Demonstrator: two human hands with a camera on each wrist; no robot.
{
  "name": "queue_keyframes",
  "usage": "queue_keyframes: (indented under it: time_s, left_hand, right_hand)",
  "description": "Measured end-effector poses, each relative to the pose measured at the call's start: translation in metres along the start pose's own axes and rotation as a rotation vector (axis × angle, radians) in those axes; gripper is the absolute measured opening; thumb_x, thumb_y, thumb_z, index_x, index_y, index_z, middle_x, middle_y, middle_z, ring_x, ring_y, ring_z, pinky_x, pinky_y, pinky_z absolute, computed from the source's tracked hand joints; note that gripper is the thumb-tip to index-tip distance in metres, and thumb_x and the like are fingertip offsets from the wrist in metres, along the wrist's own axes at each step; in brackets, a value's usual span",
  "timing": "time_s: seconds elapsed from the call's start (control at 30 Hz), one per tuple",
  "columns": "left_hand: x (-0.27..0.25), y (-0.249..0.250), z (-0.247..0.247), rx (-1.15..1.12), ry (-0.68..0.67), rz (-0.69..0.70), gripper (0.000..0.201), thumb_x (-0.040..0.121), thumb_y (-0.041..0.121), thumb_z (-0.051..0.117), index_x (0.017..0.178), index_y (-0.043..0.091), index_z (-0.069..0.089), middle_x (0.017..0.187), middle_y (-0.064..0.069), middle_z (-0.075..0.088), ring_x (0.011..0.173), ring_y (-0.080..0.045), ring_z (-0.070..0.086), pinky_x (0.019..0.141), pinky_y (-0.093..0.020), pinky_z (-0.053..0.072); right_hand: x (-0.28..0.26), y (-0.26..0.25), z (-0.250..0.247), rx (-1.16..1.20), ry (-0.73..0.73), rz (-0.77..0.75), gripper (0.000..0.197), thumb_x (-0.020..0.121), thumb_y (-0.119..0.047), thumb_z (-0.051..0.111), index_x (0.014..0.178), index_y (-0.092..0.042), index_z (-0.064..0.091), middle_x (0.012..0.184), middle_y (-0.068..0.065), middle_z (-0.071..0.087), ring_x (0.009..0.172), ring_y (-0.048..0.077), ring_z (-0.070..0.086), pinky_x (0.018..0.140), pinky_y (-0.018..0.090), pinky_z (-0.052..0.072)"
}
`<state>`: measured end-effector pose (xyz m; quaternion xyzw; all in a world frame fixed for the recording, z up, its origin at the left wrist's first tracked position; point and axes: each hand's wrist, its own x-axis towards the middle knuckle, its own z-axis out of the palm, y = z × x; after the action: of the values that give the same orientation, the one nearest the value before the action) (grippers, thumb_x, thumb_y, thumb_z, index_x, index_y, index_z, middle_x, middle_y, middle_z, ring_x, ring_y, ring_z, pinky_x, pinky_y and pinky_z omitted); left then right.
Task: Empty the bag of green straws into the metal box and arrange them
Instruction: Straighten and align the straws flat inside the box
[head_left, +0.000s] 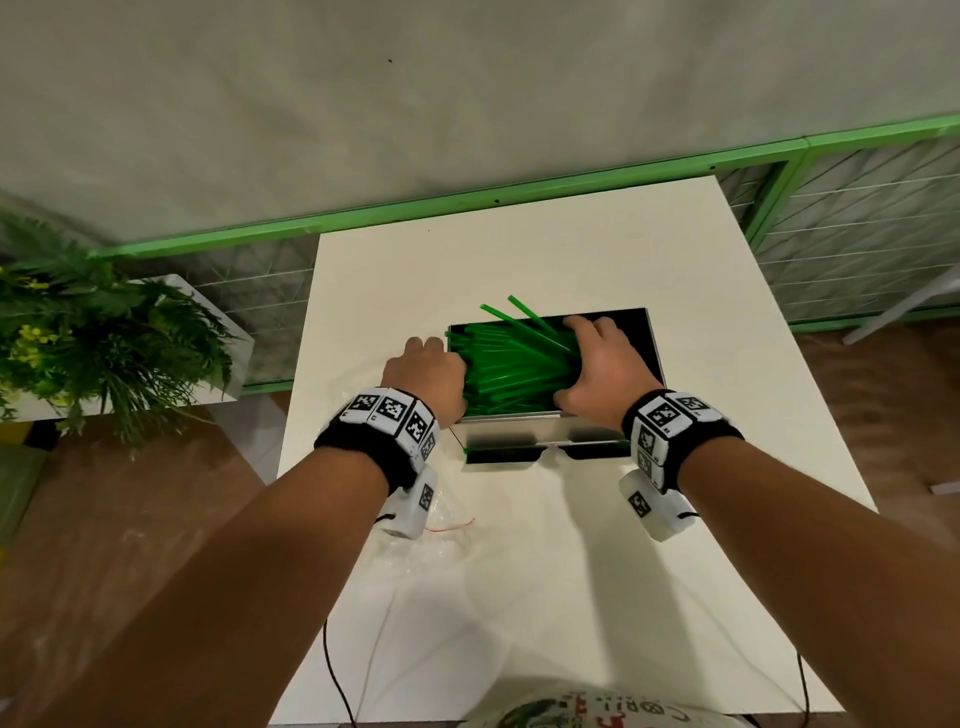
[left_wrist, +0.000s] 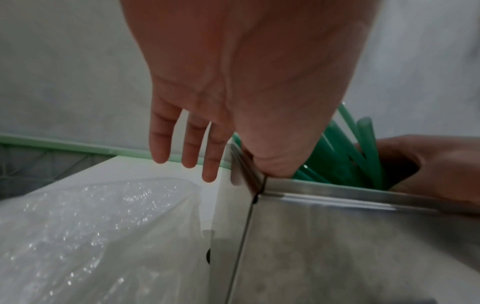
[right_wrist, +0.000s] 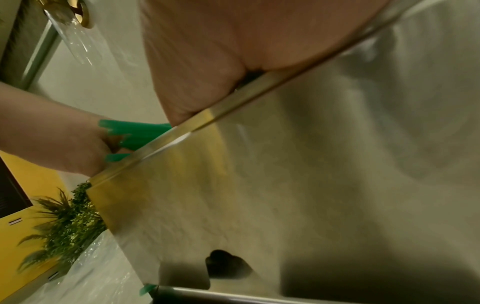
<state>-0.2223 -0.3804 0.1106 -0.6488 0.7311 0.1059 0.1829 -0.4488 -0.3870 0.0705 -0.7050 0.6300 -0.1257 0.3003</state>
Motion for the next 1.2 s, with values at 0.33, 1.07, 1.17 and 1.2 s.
queue_keyframes:
  time_s: [0.33,1.07,1.17,1.2]
  left_hand:
    - [-0.003,-0.004,0.004,-0.136,0.053,0.021,0.022,0.089,0.017,0.060,0.108,0.009,0.068,0.116,-0.012,0.057,0.116,-0.036,0.050,0.086,-0.046,0.050]
    - [-0.036,-0.044,-0.019,-0.957,-0.022,-0.018,0.050,0.086,0.010,0.066,0.132,0.027,0.057,0.118,0.000,0.063,0.077,-0.017,0.076,0.085,-0.039,0.058]
    - [-0.029,-0.023,-0.010,-1.076,0.007,-0.091,0.036,0.096,0.032,0.064,0.129,0.026,0.051,0.109,0.000,0.061,0.073,-0.022,0.073,0.086,-0.040,0.060]
    - [-0.026,-0.018,-0.007,-1.019,0.061,-0.113,0.030,0.099,0.036,0.061,0.126,0.025,0.051,0.105,0.002,0.060,0.072,-0.021,0.071,0.082,-0.037,0.059]
  right_hand:
    - [0.002,-0.003,-0.001,-0.125,-0.034,0.021,0.091,0.064,-0.035,0.074,0.145,-0.022,0.036,0.132,0.007,0.048,0.124,0.031,0.046,0.111,0.051,0.035]
    - [0.000,-0.004,-0.002,-0.157,-0.050,-0.003,0.071,0.069,-0.040,0.069,0.136,-0.031,0.048,0.131,0.003,0.048,0.123,0.030,0.043,0.113,0.053,0.028]
    - [-0.005,-0.005,-0.003,-0.164,-0.025,-0.067,0.080,0.067,-0.053,0.060,0.143,-0.034,0.042,0.139,-0.002,0.046,0.130,0.028,0.040,0.116,0.054,0.023]
    - [-0.006,-0.004,-0.002,-0.180,-0.008,-0.097,0.080,0.068,-0.057,0.054,0.145,-0.035,0.041,0.142,-0.004,0.046,0.133,0.027,0.038,0.118,0.055,0.019]
